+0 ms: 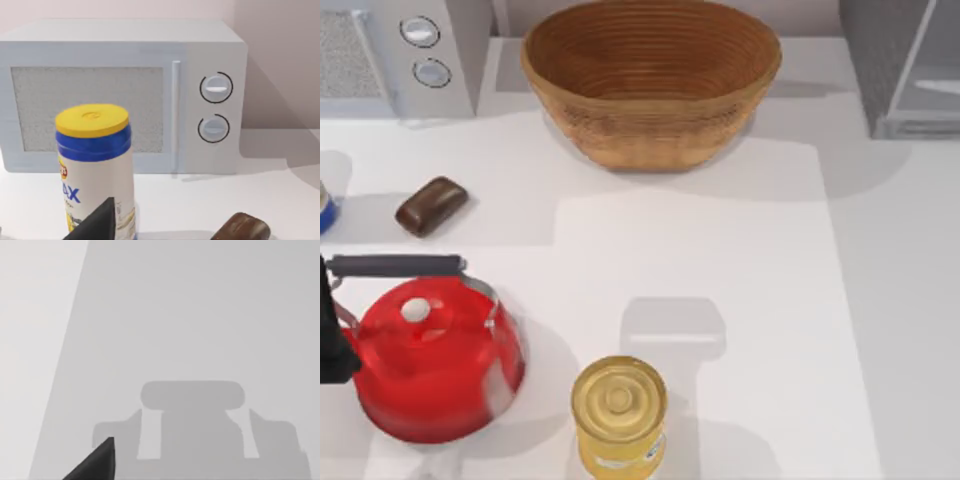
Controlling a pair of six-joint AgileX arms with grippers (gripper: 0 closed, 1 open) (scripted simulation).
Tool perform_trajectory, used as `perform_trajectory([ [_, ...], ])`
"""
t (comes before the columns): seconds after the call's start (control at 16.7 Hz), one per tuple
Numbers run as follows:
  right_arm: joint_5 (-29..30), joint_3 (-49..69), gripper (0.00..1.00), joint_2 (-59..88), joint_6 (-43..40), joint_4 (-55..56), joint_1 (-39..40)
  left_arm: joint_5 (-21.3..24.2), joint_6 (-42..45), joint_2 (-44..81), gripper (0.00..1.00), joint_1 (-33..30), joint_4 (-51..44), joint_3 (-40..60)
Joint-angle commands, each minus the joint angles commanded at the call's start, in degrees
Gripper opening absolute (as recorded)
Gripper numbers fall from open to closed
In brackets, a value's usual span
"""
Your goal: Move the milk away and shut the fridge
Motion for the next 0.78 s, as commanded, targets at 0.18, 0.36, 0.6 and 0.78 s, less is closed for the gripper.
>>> perform_trajectory([
  [0.18,-4.94,2.81,1.0,6.9,-9.81,-0.38,-6.68,0.0,0.0,0.0,1.0,0.0,0.0,0.0],
  [0.36,-11.49,7.1,1.0,17.26,-24.07,-0.24,-16.71,0.0,0.0,0.0,1.0,0.0,0.0,0.0],
  [0.6,-21.58,14.65,1.0,33.85,-48.58,1.03,-32.91,0.0,0.0,0.0,1.0,0.0,0.0,0.0],
  [0.78,-29.4,20.93,1.0,46.04,-66.56,2.4,-45.2,0.0,0.0,0.0,1.0,0.0,0.0,0.0],
])
